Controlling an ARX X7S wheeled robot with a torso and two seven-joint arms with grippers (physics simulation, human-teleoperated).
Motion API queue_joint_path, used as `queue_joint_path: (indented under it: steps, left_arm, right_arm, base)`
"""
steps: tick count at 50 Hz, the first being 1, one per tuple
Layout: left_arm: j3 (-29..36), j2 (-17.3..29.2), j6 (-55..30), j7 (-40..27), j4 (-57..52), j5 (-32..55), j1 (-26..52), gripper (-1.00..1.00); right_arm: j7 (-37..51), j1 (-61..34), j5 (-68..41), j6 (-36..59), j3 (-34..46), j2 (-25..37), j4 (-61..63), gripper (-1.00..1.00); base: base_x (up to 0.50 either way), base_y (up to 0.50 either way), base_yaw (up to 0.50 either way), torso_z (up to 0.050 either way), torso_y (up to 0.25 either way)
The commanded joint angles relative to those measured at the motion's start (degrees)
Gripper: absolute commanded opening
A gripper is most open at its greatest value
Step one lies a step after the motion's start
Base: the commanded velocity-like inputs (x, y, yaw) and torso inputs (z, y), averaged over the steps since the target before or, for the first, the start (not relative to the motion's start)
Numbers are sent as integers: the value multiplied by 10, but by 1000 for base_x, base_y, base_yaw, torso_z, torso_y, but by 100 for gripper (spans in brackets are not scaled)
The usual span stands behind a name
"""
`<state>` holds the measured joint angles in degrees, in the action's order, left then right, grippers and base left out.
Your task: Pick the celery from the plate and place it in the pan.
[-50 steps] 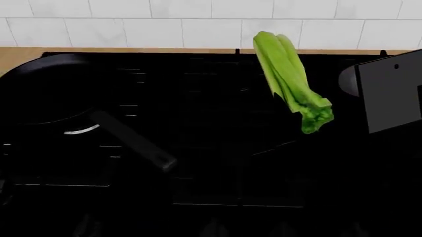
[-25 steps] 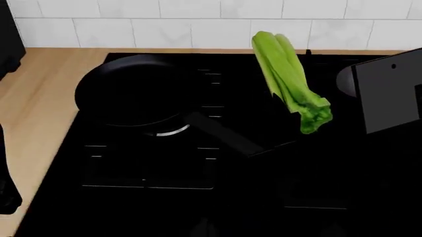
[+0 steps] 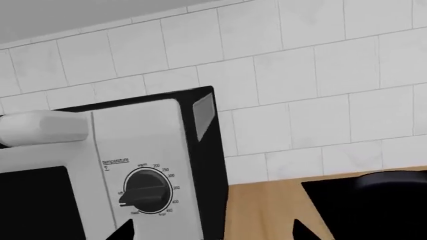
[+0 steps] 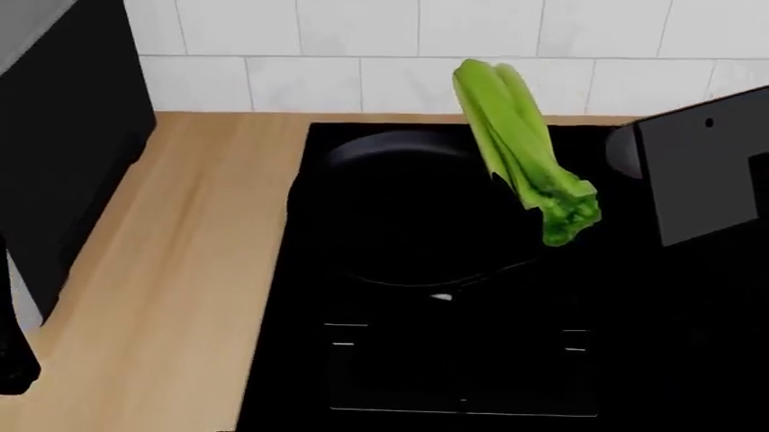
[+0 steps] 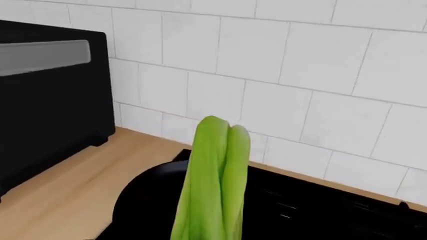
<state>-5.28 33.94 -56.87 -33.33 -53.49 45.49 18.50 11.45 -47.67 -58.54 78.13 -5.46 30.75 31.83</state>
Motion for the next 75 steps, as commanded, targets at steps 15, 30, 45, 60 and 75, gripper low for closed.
queue_joint_path:
  steps: [15, 30, 45, 60, 75]
  left_arm:
    - [1, 3, 16, -5, 2, 0, -13, 100]
    - [-6, 7, 9, -16, -3, 17, -12, 100]
    - [-13, 11, 8, -23, -9, 32, -20, 100]
    - [-12, 12, 14, -29, -11, 35, -31, 100]
    - [-7, 16, 21, -30, -5, 36, -28, 100]
  right_arm:
    - [-62, -53, 113, -101, 148, -12, -83, -100]
    - [-119, -77, 203, -185, 269, -37, -203, -100]
    - [-112, -27, 202, -190, 276, -30, -197, -100]
    - [-108, -15, 196, -187, 276, -29, -195, -100]
    - [-79, -38, 149, -145, 227, -31, -145, 100]
  base:
    - [0, 0, 0, 0, 1]
    - [0, 0, 0, 0, 0]
    - [0, 0, 0, 0, 0]
    - [0, 0, 0, 0, 1]
    - [0, 0, 0, 0, 0]
